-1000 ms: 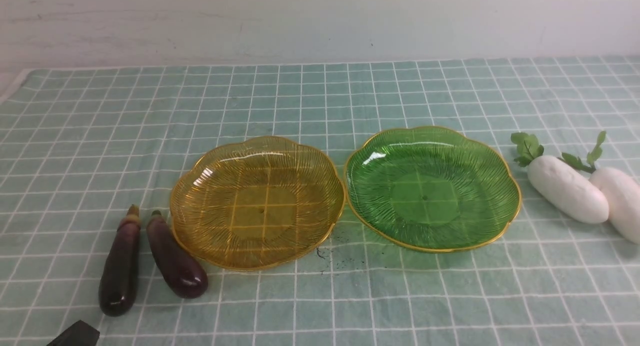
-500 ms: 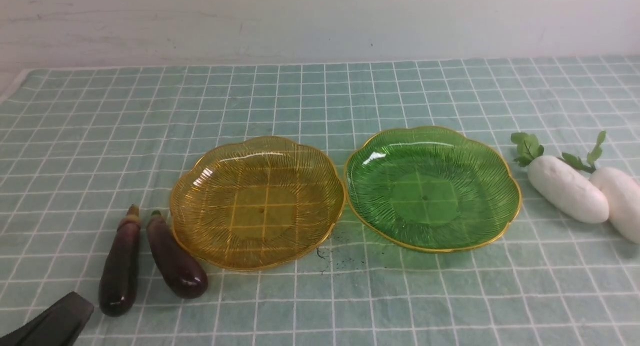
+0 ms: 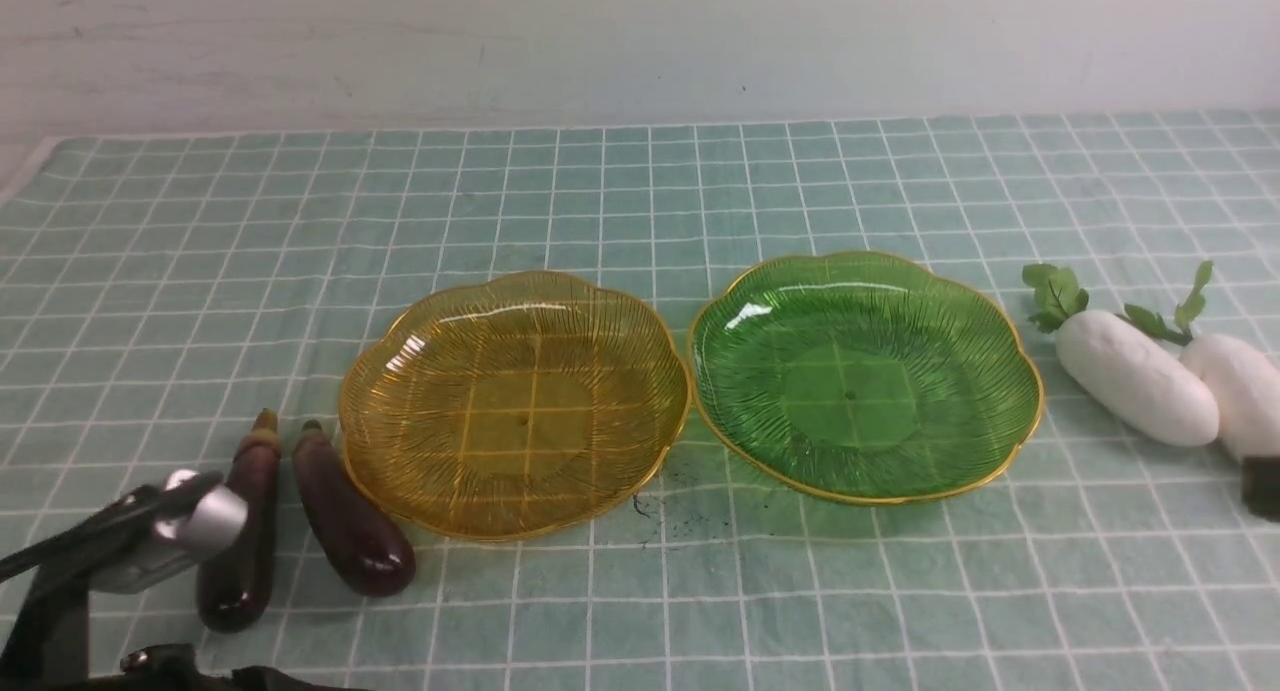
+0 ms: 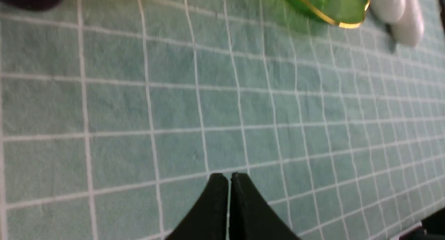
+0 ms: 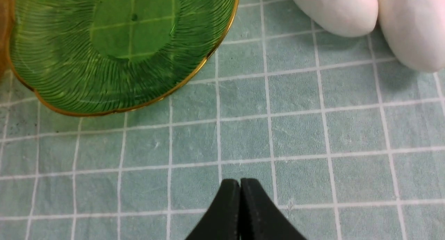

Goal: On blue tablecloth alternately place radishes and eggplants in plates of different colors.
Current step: 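Place the white radish on the plate, then pick up the eggplant and place it in the yellow plate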

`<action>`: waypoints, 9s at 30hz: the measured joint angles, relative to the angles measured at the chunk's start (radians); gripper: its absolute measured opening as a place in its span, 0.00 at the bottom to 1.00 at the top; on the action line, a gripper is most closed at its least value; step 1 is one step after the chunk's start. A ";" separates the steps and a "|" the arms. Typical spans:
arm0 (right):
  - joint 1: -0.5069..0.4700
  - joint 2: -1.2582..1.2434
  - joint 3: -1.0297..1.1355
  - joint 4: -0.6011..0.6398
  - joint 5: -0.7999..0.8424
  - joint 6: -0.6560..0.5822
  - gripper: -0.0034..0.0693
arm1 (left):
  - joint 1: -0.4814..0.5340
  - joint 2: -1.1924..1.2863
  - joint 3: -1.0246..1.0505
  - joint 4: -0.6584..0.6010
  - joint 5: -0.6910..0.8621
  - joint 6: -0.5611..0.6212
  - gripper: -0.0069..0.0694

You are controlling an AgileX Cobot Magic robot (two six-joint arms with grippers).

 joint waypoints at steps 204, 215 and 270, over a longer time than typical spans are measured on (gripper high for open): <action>0.183 1.042 -1.040 0.127 0.446 -0.118 0.67 | 0.000 0.137 -0.025 0.066 0.017 0.154 0.08; 0.323 1.089 -1.040 -0.070 0.448 -0.148 0.67 | 0.000 0.137 -0.025 0.099 0.017 0.154 0.08; 0.328 0.308 -0.390 -0.155 0.468 0.011 0.64 | 0.000 0.702 -0.421 0.908 -0.355 -0.737 0.47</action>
